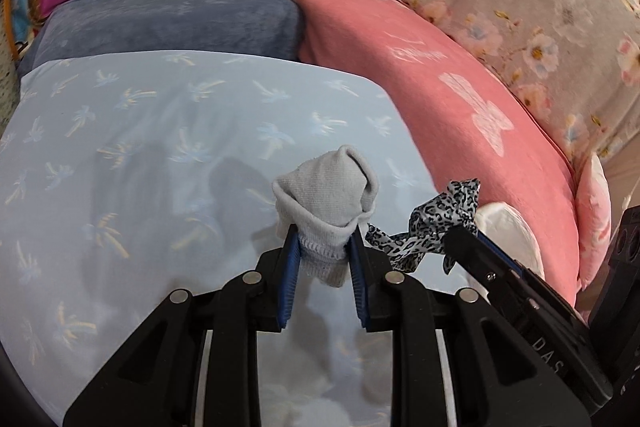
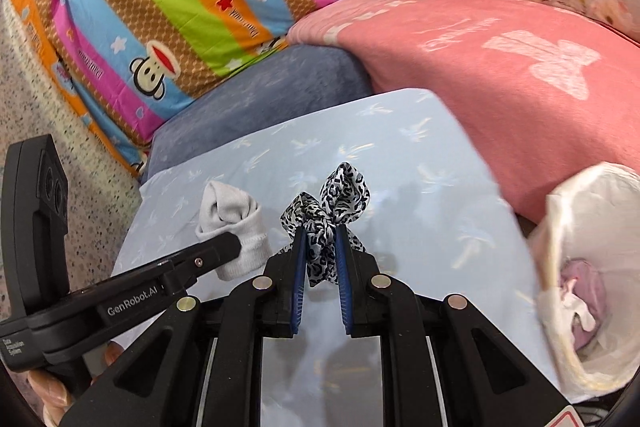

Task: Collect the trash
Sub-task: 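Carry the sock and leopard cloth over the white bin and open both tools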

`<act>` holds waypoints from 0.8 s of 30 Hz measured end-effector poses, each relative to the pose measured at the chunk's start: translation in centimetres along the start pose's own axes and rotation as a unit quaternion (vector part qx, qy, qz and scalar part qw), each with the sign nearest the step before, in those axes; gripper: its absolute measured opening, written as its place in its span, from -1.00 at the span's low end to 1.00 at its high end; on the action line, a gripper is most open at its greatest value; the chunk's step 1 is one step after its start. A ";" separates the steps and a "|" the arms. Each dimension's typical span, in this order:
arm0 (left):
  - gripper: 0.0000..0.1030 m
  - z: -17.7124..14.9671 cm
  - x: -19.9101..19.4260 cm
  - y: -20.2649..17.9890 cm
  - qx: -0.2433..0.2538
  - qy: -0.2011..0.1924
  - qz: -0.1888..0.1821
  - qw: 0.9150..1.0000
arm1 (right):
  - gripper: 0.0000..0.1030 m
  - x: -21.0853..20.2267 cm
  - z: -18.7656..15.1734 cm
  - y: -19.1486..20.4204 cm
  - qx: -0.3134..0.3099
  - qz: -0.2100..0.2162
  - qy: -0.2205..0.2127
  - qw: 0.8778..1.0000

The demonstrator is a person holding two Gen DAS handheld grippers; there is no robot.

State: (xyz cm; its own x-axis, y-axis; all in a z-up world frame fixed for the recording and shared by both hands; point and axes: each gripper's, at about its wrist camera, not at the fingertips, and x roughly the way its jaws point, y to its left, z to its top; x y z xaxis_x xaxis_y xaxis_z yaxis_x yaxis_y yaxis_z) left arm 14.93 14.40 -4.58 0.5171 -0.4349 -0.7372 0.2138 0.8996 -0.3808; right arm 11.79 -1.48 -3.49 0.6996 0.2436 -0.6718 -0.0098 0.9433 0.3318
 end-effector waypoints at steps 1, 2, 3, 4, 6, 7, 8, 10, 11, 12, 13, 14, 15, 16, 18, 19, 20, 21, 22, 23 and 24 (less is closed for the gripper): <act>-0.55 -0.1 0.1 -0.8 0.006 0.001 -0.003 1.000 | -0.74 -0.7 0.0 -0.7 0.005 -0.003 -0.005 1.000; -0.55 -0.2 0.2 -1.6 0.012 0.001 -0.005 1.000 | -0.74 -1.4 0.0 -1.4 0.008 -0.006 -0.009 1.000; -0.55 -0.4 0.2 -2.4 0.020 0.002 -0.007 1.000 | -0.74 -2.1 0.0 -2.1 0.012 -0.010 -0.012 1.000; -0.55 -0.5 0.3 -3.2 0.027 0.002 -0.009 1.000 | -0.74 -2.8 0.0 -2.8 0.016 -0.013 -0.016 1.000; -0.55 -0.9 0.3 -4.7 0.039 0.002 -0.013 0.999 | -0.74 -3.8 0.1 -4.0 0.024 -0.019 -0.023 0.999; -0.55 -1.0 0.3 -5.3 0.043 0.003 -0.016 0.999 | -0.74 -4.3 0.1 -4.7 0.029 -0.022 -0.027 0.999; -0.55 -1.1 0.4 -6.0 0.048 0.004 -0.019 0.999 | -0.74 -4.8 0.1 -5.3 0.033 -0.025 -0.030 0.999; -0.55 -1.4 0.5 -7.2 0.060 0.006 -0.024 0.998 | -0.74 -5.8 0.1 -6.6 0.042 -0.030 -0.038 0.998; -0.55 -1.6 0.6 -7.9 0.066 0.007 -0.026 0.997 | -0.74 -6.3 0.1 -7.1 0.045 -0.033 -0.041 0.998; -0.55 -1.7 0.7 -8.6 0.073 0.008 -0.028 0.997 | -0.74 -6.8 0.0 -7.8 0.050 -0.036 -0.045 0.997; -0.55 -2.0 0.8 -9.2 0.077 0.010 -0.030 0.997 | -0.74 -7.3 0.0 -8.4 0.054 -0.039 -0.048 0.997; -0.55 -2.2 0.9 -9.9 0.082 0.013 -0.032 0.996 | -0.74 -7.7 -0.1 -9.0 0.058 -0.042 -0.051 0.996; -0.55 -2.3 1.0 -10.4 0.084 0.015 -0.036 0.996 | -0.74 -8.0 -0.1 -9.5 0.062 -0.045 -0.053 0.996; -0.55 -2.5 1.3 -11.1 0.088 0.019 -0.040 0.995 | -0.74 -8.5 -0.3 -10.1 0.066 -0.048 -0.056 0.995; -0.55 -2.8 1.5 -12.1 0.096 0.023 -0.046 0.994 | -0.74 -9.3 -0.4 -11.3 0.075 -0.055 -0.061 0.994; -0.55 -3.0 1.7 -12.7 0.103 0.025 -0.049 0.993 | -0.74 -9.7 -0.5 -12.1 0.081 -0.058 -0.064 0.993; -0.55 -3.2 1.7 -13.3 0.108 0.026 -0.051 0.993 | -0.73 -10.1 -0.6 -12.7 0.086 -0.061 -0.067 0.992; -0.55 -3.4 1.8 -13.9 0.114 0.027 -0.053 0.992 | -0.73 -10.4 -0.7 -13.2 0.089 -0.064 -0.069 0.992; -0.54 -3.6 2.0 -14.5 0.121 0.028 -0.056 0.991 | -0.73 -10.8 -0.9 -13.9 0.095 -0.069 -0.071 0.991; -0.54 -3.8 2.1 -15.1 0.127 0.031 -0.058 0.990 | -0.73 -11.0 -1.0 -14.6 0.100 -0.072 -0.071 0.990; -0.54 -3.9 2.3 -15.7 0.132 0.033 -0.061 0.989 | -0.73 -11.2 -1.0 -15.1 0.104 -0.075 -0.071 0.989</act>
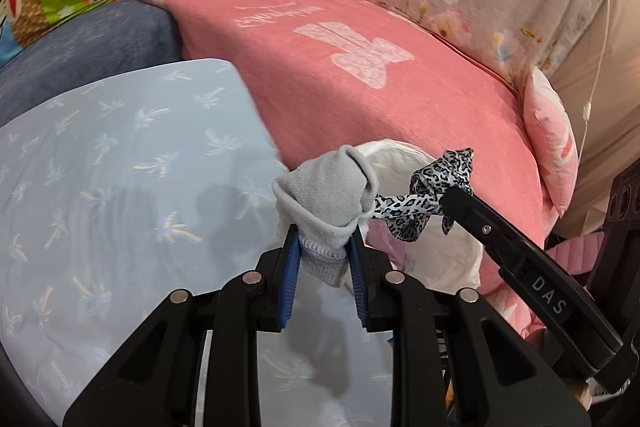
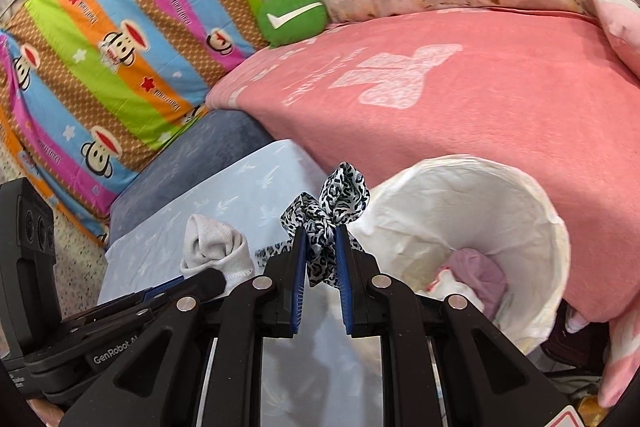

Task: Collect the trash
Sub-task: 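Carry the sock and leopard cloth over the white bin and open both tools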

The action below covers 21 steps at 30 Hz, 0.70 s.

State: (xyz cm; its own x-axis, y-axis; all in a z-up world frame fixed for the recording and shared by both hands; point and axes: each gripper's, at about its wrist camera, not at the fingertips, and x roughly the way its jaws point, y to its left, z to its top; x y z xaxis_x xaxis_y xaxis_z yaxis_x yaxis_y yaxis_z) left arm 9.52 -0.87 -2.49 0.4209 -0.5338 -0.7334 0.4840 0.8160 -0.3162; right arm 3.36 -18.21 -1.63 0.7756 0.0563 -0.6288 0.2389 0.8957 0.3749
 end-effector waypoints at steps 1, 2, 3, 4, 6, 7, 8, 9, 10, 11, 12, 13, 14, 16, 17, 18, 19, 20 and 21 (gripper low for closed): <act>-0.54 0.0 0.3 -0.6 0.006 0.003 -0.004 1.000 | -0.73 -0.1 0.1 -0.7 0.005 -0.004 -0.001 1.000; -0.54 0.0 0.6 -1.1 0.011 0.006 -0.007 1.000 | -0.73 -0.3 0.1 -1.2 0.009 -0.006 -0.003 1.000; -0.54 0.0 0.9 -1.6 0.015 0.008 -0.009 1.000 | -0.73 -0.5 0.2 -1.8 0.013 -0.009 -0.004 1.000; -0.54 0.0 1.1 -2.1 0.019 0.010 -0.013 1.000 | -0.73 -0.7 0.3 -2.4 0.016 -0.011 -0.006 1.000; -0.54 0.1 1.7 -3.1 0.027 0.016 -0.020 0.999 | -0.73 -1.0 0.4 -3.4 0.020 -0.016 -0.009 1.000; -0.54 0.1 2.0 -3.6 0.032 0.018 -0.022 0.999 | -0.73 -1.2 0.5 -3.8 0.022 -0.019 -0.011 1.000; -0.53 0.1 2.3 -4.0 0.037 0.019 -0.024 0.999 | -0.73 -1.3 0.6 -4.3 0.025 -0.022 -0.014 0.999; -0.52 0.1 2.5 -4.3 0.040 0.020 -0.025 0.999 | -0.73 -1.5 0.7 -4.8 0.027 -0.023 -0.016 0.999; -0.52 0.2 2.7 -4.6 0.044 0.021 -0.026 0.998 | -0.73 -1.7 0.8 -5.3 0.031 -0.025 -0.018 0.999; -0.52 0.1 2.8 -4.9 0.046 0.022 -0.028 0.998 | -0.73 -1.9 0.9 -5.8 0.034 -0.027 -0.020 0.999; -0.52 0.2 2.9 -5.2 0.047 0.021 -0.029 0.998 | -0.73 -2.1 0.9 -6.3 0.038 -0.029 -0.023 0.999; -0.52 0.2 3.0 -5.4 0.050 0.020 -0.029 0.998 | -0.73 -2.3 1.0 -6.7 0.042 -0.030 -0.025 0.998; -0.52 0.3 3.1 -5.7 0.052 0.019 -0.030 0.998 | -0.73 -2.4 1.0 -7.1 0.045 -0.032 -0.026 0.998; -0.49 0.3 3.2 -6.2 0.059 0.015 -0.029 0.998 | -0.73 -2.6 1.0 -7.6 0.049 -0.035 -0.028 0.998; -0.43 0.3 3.2 -6.5 0.065 0.014 -0.029 0.997 | -0.73 -2.6 1.0 -7.9 0.050 -0.037 -0.028 0.998; -0.35 0.3 3.3 -6.7 0.068 0.013 -0.025 0.997 | -0.73 -2.6 1.0 -8.0 0.051 -0.038 -0.029 0.998; -0.08 0.2 3.3 -6.9 0.069 0.011 -0.020 0.997 | -0.73 -2.7 1.1 -8.2 0.051 -0.040 -0.029 0.998; 0.21 0.3 3.4 -7.0 0.067 0.009 -0.016 0.998 | -0.72 -2.7 1.1 -8.4 0.050 -0.041 -0.029 0.997; 0.29 0.4 3.3 -7.0 0.061 0.000 -0.012 0.998 | -0.72 -2.7 1.2 -8.5 0.050 -0.041 -0.029 0.997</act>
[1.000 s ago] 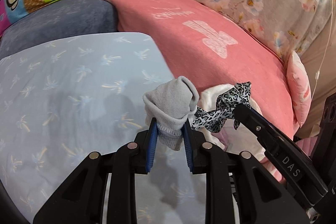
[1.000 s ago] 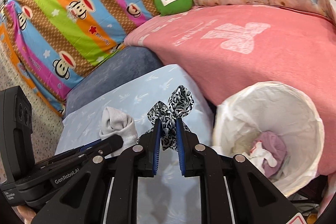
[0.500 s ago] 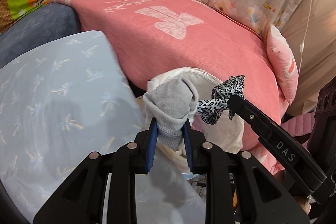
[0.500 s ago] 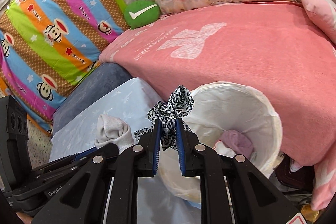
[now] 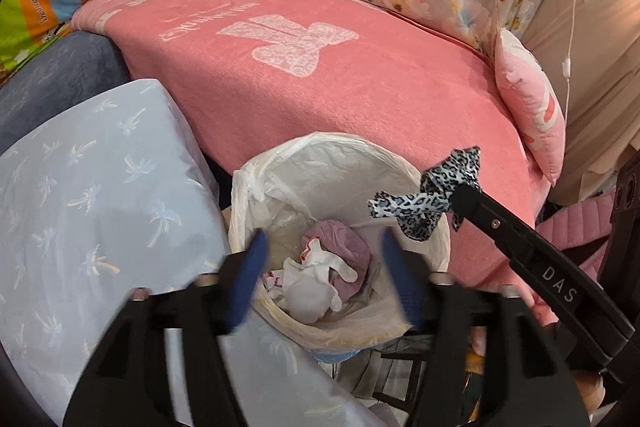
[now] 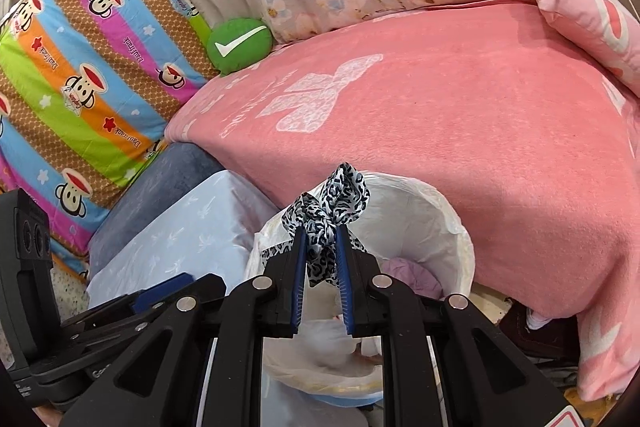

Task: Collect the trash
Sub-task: 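Carry the sock and leopard cloth over the white bin and open both tools, then withdraw both tools from the bin and hold them open beside it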

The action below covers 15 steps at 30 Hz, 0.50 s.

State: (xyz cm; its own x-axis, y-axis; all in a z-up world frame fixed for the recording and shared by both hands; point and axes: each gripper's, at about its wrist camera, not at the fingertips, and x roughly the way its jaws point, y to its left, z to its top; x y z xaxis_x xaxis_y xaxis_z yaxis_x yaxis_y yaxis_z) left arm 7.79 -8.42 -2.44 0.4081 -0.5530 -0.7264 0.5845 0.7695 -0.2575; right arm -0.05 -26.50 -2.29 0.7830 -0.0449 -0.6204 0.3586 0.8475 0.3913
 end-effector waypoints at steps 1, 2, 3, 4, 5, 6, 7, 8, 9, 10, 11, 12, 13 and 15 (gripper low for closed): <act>0.31 0.0 -0.1 0.0 -0.003 -0.006 0.001 1.000 | -0.72 -0.1 0.0 -0.1 -0.001 -0.001 -0.001 1.000; 0.31 0.0 -0.1 0.1 -0.005 -0.009 0.001 1.000 | -0.71 -0.1 0.1 -0.1 -0.003 -0.001 -0.001 1.000; 0.31 0.0 -0.1 0.2 -0.007 -0.009 0.002 1.000 | -0.70 0.0 0.1 -0.1 -0.006 -0.002 -0.001 1.000; 0.31 0.0 0.0 0.3 -0.009 -0.009 0.004 1.000 | -0.67 0.0 0.1 0.0 -0.008 -0.003 -0.001 1.000; 0.31 0.0 0.0 0.4 -0.011 -0.008 0.007 1.000 | -0.64 0.0 0.2 0.0 -0.009 -0.002 -0.002 1.000; 0.31 0.0 0.0 0.6 -0.014 -0.008 0.010 1.000 | -0.63 0.0 0.2 0.0 -0.009 -0.002 -0.003 1.000; 0.31 -0.1 0.0 0.7 -0.016 -0.008 0.012 1.000 | -0.63 0.0 0.3 0.1 -0.010 -0.002 -0.005 1.000; 0.31 -0.1 0.0 0.9 -0.019 -0.008 0.015 1.000 | -0.63 0.0 0.3 0.2 -0.011 -0.002 -0.006 1.000; 0.31 -0.1 -0.1 1.0 -0.020 -0.009 0.017 1.000 | -0.63 0.1 0.3 0.3 -0.012 -0.002 -0.006 1.000; 0.33 -0.2 -0.1 1.2 -0.023 -0.011 0.021 0.999 | -0.58 0.2 0.4 0.4 -0.014 -0.001 -0.005 1.000; 0.38 -0.2 -0.2 1.3 -0.025 -0.012 0.023 0.999 | -0.53 0.3 0.3 0.6 -0.016 -0.001 -0.005 1.000; 0.41 -0.3 -0.2 1.4 -0.027 -0.013 0.027 0.999 | -0.48 0.3 0.3 0.8 -0.019 -0.001 -0.004 1.000; 0.47 -0.4 -0.3 1.6 -0.028 -0.016 0.030 0.999 | -0.48 0.4 0.2 1.0 -0.022 0.001 -0.003 1.000; 0.48 -0.5 -0.4 1.9 -0.031 -0.018 0.036 0.999 | -0.48 0.4 0.2 1.3 -0.029 0.000 -0.002 1.000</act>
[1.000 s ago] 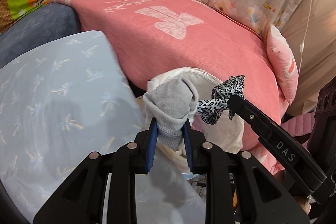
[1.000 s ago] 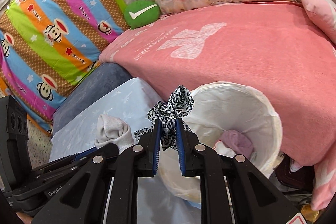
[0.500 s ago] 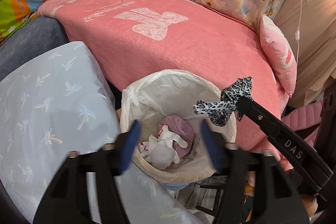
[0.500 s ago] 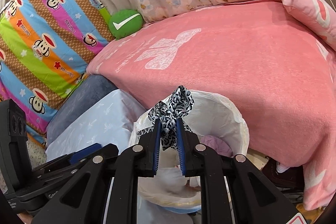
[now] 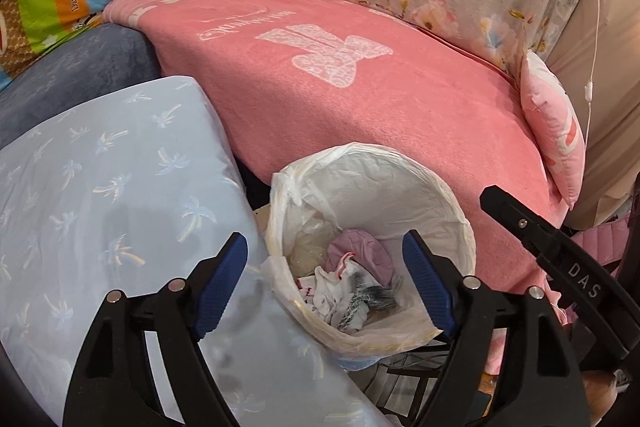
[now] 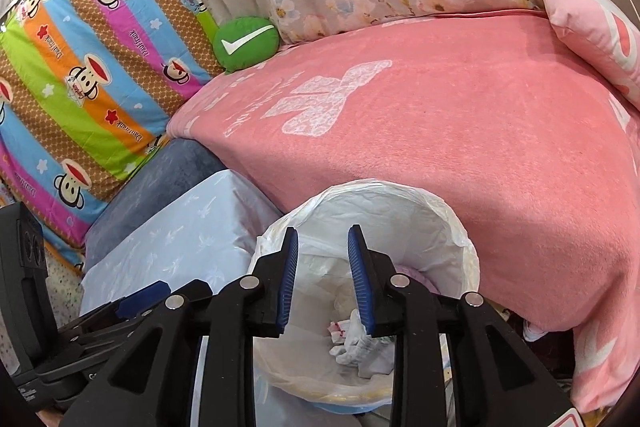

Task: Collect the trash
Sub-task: 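Withdraw both tools from the bin and hold them open beside it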

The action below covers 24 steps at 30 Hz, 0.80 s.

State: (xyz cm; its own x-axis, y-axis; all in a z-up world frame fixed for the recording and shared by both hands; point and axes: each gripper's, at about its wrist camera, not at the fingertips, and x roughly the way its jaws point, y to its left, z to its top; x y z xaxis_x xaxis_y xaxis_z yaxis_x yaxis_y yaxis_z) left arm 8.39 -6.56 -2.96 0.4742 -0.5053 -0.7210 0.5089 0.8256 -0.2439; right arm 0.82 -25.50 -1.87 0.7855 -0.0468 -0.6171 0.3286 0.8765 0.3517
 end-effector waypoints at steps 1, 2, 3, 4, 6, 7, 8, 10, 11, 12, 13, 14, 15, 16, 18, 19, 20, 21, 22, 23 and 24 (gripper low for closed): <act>0.48 -0.1 0.0 0.2 -0.001 0.000 0.003 1.000 | -0.47 0.0 0.0 0.1 -0.003 -0.001 0.001 1.000; 0.48 -0.1 -0.1 0.4 -0.003 0.000 0.004 1.000 | -0.46 0.0 -0.1 0.3 -0.008 -0.002 0.004 1.000; 0.48 -0.2 -0.1 0.6 -0.004 0.000 0.007 1.000 | -0.46 0.0 -0.1 0.4 -0.011 -0.003 0.006 1.000; 0.48 -0.3 -0.2 0.8 -0.006 -0.001 0.009 1.000 | -0.45 0.0 -0.1 0.6 -0.014 -0.003 0.007 1.000; 0.48 -0.4 -0.4 1.1 -0.010 -0.003 0.014 1.000 | -0.36 -0.3 -0.3 0.9 -0.020 -0.004 0.011 1.000; 0.49 -0.6 -0.6 1.3 -0.011 -0.004 0.018 1.000 | -0.30 -0.4 -0.3 1.0 -0.023 -0.006 0.013 1.000; 0.49 -0.7 -0.8 1.5 -0.012 -0.006 0.026 1.000 | -0.27 -0.6 -0.4 1.2 -0.026 -0.008 0.016 0.999; 0.50 -1.1 -1.2 1.8 -0.015 -0.009 0.044 0.999 | -0.22 -0.9 -0.8 1.4 -0.034 -0.014 0.022 0.999; 0.50 -1.3 -1.3 1.9 -0.016 -0.009 0.052 0.998 | -0.21 -1.0 -1.0 1.6 -0.039 -0.017 0.026 0.999; 0.50 -1.6 -1.5 2.1 -0.017 -0.010 0.061 0.998 | -0.20 -1.1 -1.2 1.8 -0.043 -0.020 0.030 0.998; 0.51 -1.8 -1.7 2.2 -0.018 -0.012 0.070 0.997 | -0.19 -1.3 -1.5 2.0 -0.051 -0.026 0.033 0.998; 0.52 -2.1 -1.9 2.4 -0.019 -0.012 0.077 0.997 | -0.19 -1.4 -1.8 2.2 -0.057 -0.031 0.034 0.997; 0.52 -2.3 -2.0 2.5 -0.020 -0.012 0.083 0.996 | -0.16 -1.6 -2.2 2.4 -0.066 -0.038 0.038 0.996; 0.53 -2.7 -2.2 2.7 -0.022 -0.013 0.090 0.996 | -0.15 -1.7 -2.6 2.6 -0.076 -0.044 0.040 0.995; 0.57 -3.2 -2.4 3.0 -0.026 -0.012 0.102 0.994 | -0.15 -1.9 -3.3 3.0 -0.094 -0.054 0.043 0.993; 0.61 -3.6 -2.6 3.2 -0.028 -0.012 0.111 0.993 | -0.15 -2.1 -3.7 3.1 -0.102 -0.059 0.045 0.992; 0.61 -3.9 -2.7 3.3 -0.028 -0.013 0.117 0.993 | -0.15 -2.2 -4.1 3.2 -0.108 -0.063 0.046 0.991; 0.61 -4.2 -2.8 3.3 -0.028 -0.013 0.124 0.992 | -0.13 -2.4 -4.4 3.4 -0.113 -0.066 0.047 0.990; 0.62 -4.5 -3.0 3.5 -0.028 -0.011 0.131 0.991 | -0.06 -2.6 -4.7 3.4 -0.117 -0.069 0.048 0.990; 0.62 -4.8 -3.1 3.6 -0.029 -0.010 0.134 0.990 | -0.03 -2.8 -5.0 3.5 -0.120 -0.072 0.047 0.989; 0.62 -5.0 -3.1 3.7 -0.031 -0.009 0.137 0.990 | 0.00 -3.0 -5.2 3.6 -0.123 -0.075 0.045 0.988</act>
State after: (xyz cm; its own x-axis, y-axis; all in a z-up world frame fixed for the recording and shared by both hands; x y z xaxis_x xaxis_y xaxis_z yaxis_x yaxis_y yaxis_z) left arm 5.16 -0.68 -4.84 0.6009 -0.2638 -0.7546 0.3138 0.9460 -0.0809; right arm -3.09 -19.70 -2.39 0.6837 -0.1524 -0.7137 0.2916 0.9535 0.0757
